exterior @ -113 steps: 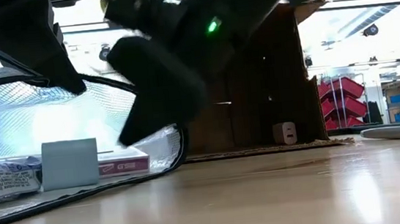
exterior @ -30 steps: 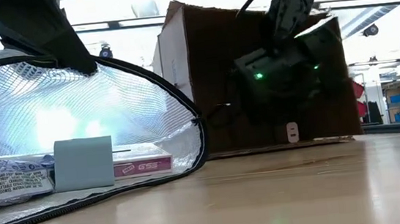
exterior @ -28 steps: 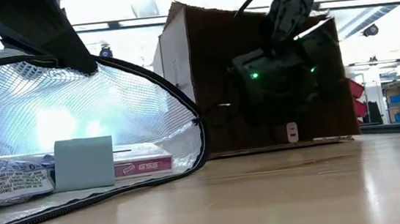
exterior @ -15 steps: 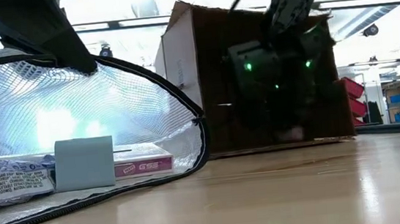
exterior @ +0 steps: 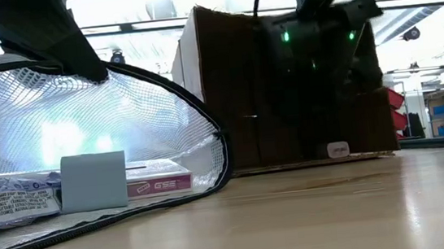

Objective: Unpack boxes
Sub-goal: Put the pink charger adapter into the white zip bag

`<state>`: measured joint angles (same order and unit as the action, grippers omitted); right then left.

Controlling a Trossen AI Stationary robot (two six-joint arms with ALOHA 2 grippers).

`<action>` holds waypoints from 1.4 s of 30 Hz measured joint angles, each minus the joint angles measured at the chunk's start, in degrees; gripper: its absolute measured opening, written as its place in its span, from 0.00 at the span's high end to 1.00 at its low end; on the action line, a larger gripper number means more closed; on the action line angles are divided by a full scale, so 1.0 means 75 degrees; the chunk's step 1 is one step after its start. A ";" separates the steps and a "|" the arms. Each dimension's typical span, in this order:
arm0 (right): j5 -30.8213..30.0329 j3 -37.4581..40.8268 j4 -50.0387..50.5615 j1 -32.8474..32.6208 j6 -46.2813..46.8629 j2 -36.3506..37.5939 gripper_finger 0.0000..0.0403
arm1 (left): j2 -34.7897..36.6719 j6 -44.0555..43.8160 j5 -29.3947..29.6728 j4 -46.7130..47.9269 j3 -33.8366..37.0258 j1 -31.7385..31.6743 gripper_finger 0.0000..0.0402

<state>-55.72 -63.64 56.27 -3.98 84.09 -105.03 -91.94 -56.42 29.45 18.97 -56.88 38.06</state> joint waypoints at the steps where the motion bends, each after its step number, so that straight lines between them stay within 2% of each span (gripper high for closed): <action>1: 0.0093 0.0101 -0.0030 0.0102 0.0046 -0.0003 1.00 | 0.0000 -0.0001 0.0001 -0.0002 0.0000 0.0000 1.00; 6: 0.0120 0.0756 -0.0853 0.0362 0.0386 -0.0080 1.00 | 0.0000 -0.0004 0.0000 -0.0007 0.0000 0.0006 1.00; 13: 0.0304 0.1391 -0.2425 0.0522 -0.0027 -0.0191 1.00 | 0.0000 0.0014 0.0000 -0.0007 0.0000 0.0004 1.00; 16: 0.0373 0.1343 -0.2438 0.0293 -0.0033 -0.0182 1.00 | 0.0000 0.0023 0.0000 -0.0009 0.0000 0.0006 1.00; 18: 0.1023 0.1204 -0.2522 0.0020 -0.0129 -0.0098 1.00 | 0.0000 0.0023 0.0000 -0.0009 0.0000 0.0003 1.00; 21: 0.1394 0.0906 -0.2492 -0.0381 -0.0589 0.0062 1.00 | 0.0000 0.0025 0.0003 -0.0009 0.0000 0.0003 1.00; 28: 0.1186 0.0319 -0.2250 -0.1107 -0.1800 0.0333 1.00 | 0.0000 0.0025 0.0000 -0.0014 0.0000 0.0004 1.00; 35: 0.1075 0.0511 -0.0904 -0.0893 -0.0498 0.0390 1.00 | -0.0003 -0.0001 0.0000 -0.0018 0.0000 0.0012 1.00; 42: 0.1486 0.1052 -0.0890 -0.0607 0.0066 0.0353 1.00 | -0.0003 -0.0001 0.0000 -0.0018 0.0000 0.0017 1.00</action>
<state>-44.57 -55.75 49.60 -8.53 84.59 -102.39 -91.96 -56.42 29.45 18.83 -56.88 38.20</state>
